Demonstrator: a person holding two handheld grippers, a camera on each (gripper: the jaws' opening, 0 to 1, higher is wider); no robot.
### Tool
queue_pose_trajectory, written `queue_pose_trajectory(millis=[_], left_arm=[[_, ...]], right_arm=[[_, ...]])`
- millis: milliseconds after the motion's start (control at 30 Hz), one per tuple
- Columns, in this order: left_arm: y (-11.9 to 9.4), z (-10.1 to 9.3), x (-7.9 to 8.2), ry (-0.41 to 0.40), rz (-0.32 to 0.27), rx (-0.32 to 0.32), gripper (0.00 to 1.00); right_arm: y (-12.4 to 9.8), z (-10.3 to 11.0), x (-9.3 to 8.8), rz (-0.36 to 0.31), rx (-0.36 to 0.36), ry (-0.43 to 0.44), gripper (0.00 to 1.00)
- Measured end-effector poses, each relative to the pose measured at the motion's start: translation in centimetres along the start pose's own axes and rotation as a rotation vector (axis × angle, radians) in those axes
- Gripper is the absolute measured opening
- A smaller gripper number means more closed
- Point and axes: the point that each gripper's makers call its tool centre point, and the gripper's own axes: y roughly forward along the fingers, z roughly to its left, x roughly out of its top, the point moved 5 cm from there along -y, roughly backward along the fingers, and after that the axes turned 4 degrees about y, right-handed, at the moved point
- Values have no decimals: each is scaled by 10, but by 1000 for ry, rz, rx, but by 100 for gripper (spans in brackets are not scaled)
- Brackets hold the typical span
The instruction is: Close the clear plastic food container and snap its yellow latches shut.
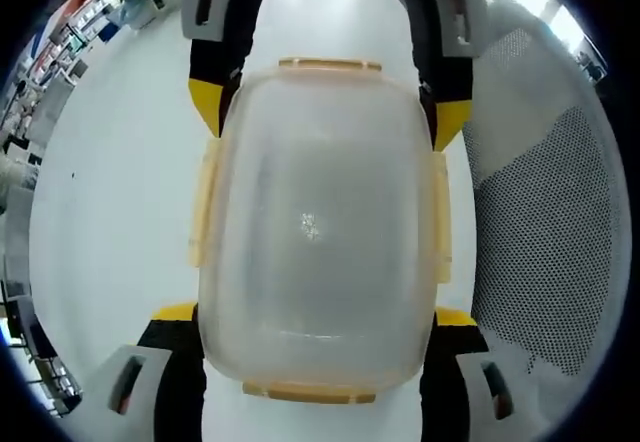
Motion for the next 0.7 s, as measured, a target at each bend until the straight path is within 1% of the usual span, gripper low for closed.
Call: queue_pose_trajectory(millis=[200,300,333,467,533,567,600,633,700], left_arm=[[-1,-2,-6,-6,1,3,88],[-1,-3,-9,-5,11,0,88],[-1,-3,-9,-6,13,-1,89],[0,-3,-10,-11,19,3,90],[2,-4,-11,-7,27,13,91],[5,-4,-12,8,40,45,92],[6,-4,-12,28,40,56,93],[5,-5,-12,12,46,56,92],[4,-3,-13,16,35,62,92]], right_arm=[[3,2,5,3,-8,1,81],[5,4,9,8,-9,2,81],[6,4,10,19,-12,1,81],[6,3,9,12,-16,5,81],[6,3,8,-5,-24,11,81],[6,3,8,-17,-27,17,81],[5,3,8,-20,-29,26,81],[5,3,9,-26,-31,26,81],[5,3,9,-28,-30,26,81]])
